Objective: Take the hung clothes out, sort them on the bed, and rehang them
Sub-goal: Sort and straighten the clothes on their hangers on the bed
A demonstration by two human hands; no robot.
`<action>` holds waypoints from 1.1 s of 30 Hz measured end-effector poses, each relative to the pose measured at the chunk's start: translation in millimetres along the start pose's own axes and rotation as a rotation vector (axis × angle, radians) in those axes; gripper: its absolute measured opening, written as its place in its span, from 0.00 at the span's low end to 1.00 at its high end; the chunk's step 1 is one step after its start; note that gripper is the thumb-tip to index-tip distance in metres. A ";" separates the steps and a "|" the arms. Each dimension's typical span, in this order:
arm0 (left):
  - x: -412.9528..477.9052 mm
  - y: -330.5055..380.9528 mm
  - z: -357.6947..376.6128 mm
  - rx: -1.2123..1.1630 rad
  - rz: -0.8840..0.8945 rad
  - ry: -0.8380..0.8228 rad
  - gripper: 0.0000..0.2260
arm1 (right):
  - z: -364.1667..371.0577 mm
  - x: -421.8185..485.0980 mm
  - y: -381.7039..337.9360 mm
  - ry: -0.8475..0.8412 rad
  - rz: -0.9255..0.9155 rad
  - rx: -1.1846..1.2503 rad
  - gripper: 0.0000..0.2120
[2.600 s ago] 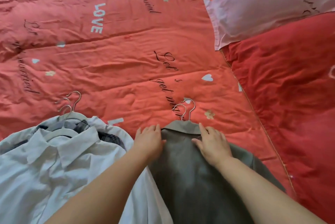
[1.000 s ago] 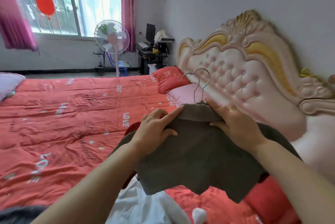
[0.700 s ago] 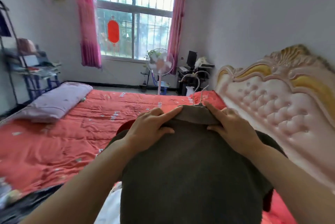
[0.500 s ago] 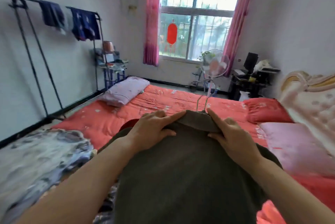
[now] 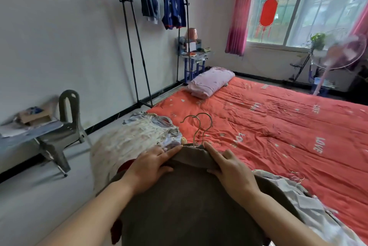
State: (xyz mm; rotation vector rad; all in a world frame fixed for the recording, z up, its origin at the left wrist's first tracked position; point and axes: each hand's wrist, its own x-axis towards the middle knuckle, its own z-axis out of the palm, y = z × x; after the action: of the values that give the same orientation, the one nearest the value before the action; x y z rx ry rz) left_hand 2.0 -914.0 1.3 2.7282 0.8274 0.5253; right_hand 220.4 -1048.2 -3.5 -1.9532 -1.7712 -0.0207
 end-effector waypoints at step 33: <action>312.5 -241.7 215.4 -0.063 0.304 -0.313 0.27 | 234.2 208.9 174.9 -0.037 0.653 0.107 0.34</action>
State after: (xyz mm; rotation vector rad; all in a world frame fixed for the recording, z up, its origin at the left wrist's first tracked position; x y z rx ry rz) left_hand 213.8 -565.9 -189.6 2.7895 0.3167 0.1640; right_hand 342.8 -773.0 -199.3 -2.3614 -1.0546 0.3245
